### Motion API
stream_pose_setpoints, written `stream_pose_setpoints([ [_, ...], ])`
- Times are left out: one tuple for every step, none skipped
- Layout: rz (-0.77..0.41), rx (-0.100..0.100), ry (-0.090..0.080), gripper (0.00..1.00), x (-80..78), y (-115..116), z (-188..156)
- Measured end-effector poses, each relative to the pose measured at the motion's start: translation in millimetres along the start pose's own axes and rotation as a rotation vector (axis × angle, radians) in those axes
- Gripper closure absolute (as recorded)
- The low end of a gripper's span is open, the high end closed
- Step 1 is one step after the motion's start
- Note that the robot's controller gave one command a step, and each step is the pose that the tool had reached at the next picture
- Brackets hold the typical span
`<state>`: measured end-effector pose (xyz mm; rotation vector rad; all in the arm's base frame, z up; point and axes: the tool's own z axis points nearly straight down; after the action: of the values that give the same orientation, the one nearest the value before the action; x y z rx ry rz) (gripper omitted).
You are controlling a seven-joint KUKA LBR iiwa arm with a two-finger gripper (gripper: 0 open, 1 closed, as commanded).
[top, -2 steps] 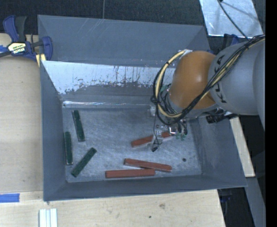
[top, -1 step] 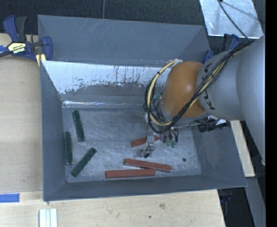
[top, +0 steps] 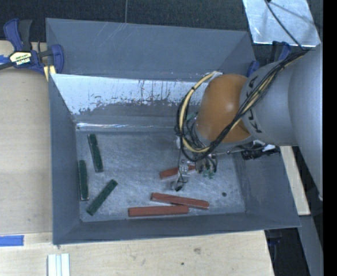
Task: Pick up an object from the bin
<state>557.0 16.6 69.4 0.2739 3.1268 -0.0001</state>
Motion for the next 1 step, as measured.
stream_pose_setpoints([
  [0.001,-0.001,-0.006,1.0,-2.4,0.3,-2.4],
])
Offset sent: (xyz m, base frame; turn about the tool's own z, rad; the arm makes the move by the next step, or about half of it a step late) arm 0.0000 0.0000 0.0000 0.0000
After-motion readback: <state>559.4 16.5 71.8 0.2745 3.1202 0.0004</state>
